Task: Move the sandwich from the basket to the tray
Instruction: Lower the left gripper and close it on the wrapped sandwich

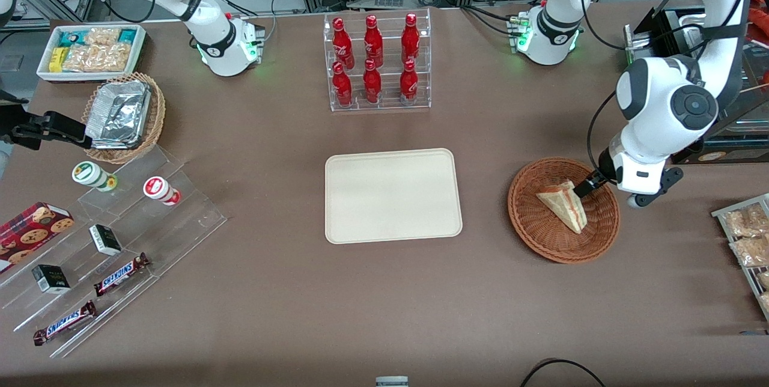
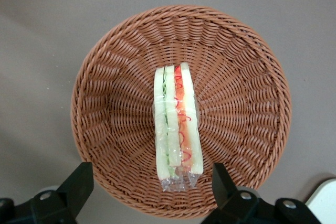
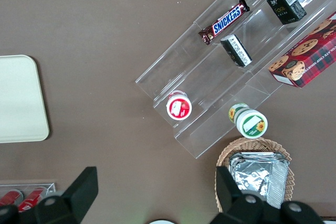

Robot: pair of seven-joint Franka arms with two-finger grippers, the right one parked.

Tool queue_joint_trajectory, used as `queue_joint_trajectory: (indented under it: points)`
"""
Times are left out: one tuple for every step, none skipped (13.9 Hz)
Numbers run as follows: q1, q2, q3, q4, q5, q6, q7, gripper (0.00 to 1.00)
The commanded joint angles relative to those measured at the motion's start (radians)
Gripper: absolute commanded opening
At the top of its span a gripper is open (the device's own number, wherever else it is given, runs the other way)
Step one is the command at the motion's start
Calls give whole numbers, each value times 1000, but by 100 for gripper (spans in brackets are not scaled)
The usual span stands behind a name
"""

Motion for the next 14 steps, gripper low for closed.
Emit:
queue_joint_trajectory:
  points:
    - [-1,15,-26,-9,2,44,-68,100]
    - [-3,23,-32,-10,3,44,-69,100]
    - [-3,26,-41,-12,5,49,-69,100]
    - [-3,29,-42,-23,7,58,-69,100]
    - [-3,29,-42,-33,7,73,-69,100]
    - [-3,32,-42,-43,7,87,-69,100]
    - [-3,37,-42,-52,8,107,-69,100]
    - [-3,42,-42,-63,8,128,-69,100]
    - [-3,45,-42,-69,7,144,-69,100]
    - [-1,54,-42,-73,7,156,-69,100]
    - [0,65,-41,-75,7,170,-71,100]
    - [0,77,-41,-75,7,182,-71,100]
    - [2,88,-41,-78,7,199,-71,100]
    - [2,95,-41,-83,7,205,-71,100]
